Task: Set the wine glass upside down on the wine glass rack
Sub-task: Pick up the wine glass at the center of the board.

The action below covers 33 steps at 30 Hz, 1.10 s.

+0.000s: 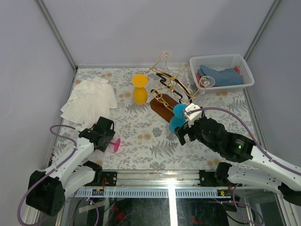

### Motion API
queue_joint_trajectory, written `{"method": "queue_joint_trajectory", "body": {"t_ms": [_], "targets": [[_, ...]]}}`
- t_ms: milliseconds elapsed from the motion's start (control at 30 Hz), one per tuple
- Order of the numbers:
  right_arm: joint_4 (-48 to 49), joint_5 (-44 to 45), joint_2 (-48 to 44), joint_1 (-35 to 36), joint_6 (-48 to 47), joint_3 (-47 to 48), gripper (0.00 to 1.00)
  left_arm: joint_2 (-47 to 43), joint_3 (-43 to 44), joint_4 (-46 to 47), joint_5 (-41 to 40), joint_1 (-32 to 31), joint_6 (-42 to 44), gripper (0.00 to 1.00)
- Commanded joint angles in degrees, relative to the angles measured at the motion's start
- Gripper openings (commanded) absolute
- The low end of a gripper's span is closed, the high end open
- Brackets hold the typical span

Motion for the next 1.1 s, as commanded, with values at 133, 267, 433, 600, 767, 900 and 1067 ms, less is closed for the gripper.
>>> {"method": "queue_joint_trajectory", "body": {"t_ms": [133,267,433,600,767,900,1067], "targets": [[1.7,1.1,0.0,-0.3,1.1,0.4,0.99,3.0,-1.6,8.3,-0.2,-4.6,-1.4,0.5],[1.0,1.6,-0.6,-0.3,1.2,0.7,0.99,2.6,-2.4,10.1,-0.1,-4.8,-0.1,0.31],[0.2,2.0,-1.2,-0.3,1.3,1.0,0.99,2.4,-3.3,11.1,-0.1,-4.8,0.5,0.14],[-0.3,3.2,-2.3,-0.3,1.0,1.6,0.99,2.4,-3.8,11.4,0.7,-4.8,1.5,0.0],[0.1,5.0,-5.2,-0.3,0.0,2.1,0.99,-0.2,-3.4,11.3,3.3,-4.9,3.6,0.0],[3.4,5.0,-9.5,-0.3,-2.9,0.5,1.0,-5.0,-1.6,11.3,5.4,-7.1,7.4,0.0],[10.9,0.9,-16.1,-0.3,-10.8,-4.1,1.0,-8.6,2.4,10.6,5.9,-12.1,11.7,0.0]]}}
